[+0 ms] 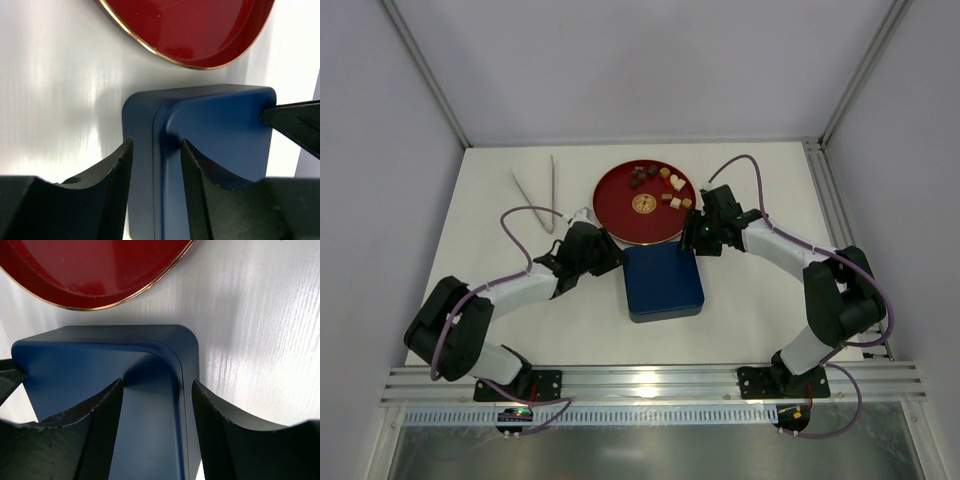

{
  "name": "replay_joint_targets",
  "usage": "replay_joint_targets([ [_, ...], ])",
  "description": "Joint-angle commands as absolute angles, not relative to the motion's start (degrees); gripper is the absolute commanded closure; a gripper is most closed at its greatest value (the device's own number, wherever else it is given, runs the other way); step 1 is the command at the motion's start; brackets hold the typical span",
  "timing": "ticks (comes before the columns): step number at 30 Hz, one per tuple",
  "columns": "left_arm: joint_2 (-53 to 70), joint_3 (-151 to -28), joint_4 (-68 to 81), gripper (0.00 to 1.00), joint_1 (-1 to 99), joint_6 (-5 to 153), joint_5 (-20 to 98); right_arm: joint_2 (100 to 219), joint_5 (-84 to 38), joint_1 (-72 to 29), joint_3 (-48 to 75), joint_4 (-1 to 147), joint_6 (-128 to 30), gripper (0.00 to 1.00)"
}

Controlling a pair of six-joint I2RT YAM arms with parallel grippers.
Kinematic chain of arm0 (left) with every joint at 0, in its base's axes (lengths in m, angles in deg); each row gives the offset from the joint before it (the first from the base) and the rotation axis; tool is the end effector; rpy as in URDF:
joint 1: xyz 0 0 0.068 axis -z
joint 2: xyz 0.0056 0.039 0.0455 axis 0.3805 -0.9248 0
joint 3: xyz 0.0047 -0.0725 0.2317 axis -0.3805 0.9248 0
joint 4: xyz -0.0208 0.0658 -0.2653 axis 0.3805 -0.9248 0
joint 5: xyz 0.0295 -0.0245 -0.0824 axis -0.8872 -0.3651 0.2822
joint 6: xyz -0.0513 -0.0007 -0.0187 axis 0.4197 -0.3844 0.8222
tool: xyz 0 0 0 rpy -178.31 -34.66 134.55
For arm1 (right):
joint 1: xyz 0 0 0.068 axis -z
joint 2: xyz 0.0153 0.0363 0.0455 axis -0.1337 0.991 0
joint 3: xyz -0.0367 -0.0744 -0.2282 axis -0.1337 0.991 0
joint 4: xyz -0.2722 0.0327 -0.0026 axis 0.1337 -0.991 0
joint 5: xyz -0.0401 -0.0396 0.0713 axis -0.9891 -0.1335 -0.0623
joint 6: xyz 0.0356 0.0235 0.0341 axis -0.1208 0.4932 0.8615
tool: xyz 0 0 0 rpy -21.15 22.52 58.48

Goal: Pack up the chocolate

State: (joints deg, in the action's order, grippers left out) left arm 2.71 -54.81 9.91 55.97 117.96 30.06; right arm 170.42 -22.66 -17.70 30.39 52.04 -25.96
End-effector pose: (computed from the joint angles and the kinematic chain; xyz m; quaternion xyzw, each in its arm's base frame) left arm 0.2492 -0.1649 0.1367 -0.1729 0.8857 -0.2963 0.3129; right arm 0.3048 0.1501 0.1638 0.0189 0.9521 0.1953 0.2345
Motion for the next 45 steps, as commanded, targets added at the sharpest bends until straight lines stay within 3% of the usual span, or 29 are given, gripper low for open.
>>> replay_joint_targets([
  [1,-0.9,-55.7,5.1,0.59,55.5,114.7,28.8,169.9,-23.4,-18.0,30.9,51.6,-27.0,0.41],
  [26,-6.5,-47.3,7.1,0.87,55.6,116.4,28.9,168.7,-22.1,-18.1,38.3,57.5,-25.1,0.42],
  [28,-6.0,-47.3,7.1,0.83,55.6,116.1,29.3,168.5,-22.1,-18.1,38.3,57.6,-25.2,0.42],
  [31,-3.3,-49.1,5.7,0.7,55.5,115.2,29.3,168.0,-22.7,-18.1,37.3,56.8,-25.5,0.41],
  [32,-2.4,-50.2,4.8,0.61,55.4,114.0,29.3,167.7,-23.3,-18.1,36.3,56.0,-25.6,0.38],
  [38,1.0,-60.2,-3.5,0.43,53.8,107.6,33.0,165.5,-23.6,-15.9,32.7,54.4,-26.6,0.3],
  [45,6.7,-73.1,-13.5,0.37,51.5,101.8,35.9,157.6,-22.9,-10.7,28.6,51.3,-29.3,0.12],
])
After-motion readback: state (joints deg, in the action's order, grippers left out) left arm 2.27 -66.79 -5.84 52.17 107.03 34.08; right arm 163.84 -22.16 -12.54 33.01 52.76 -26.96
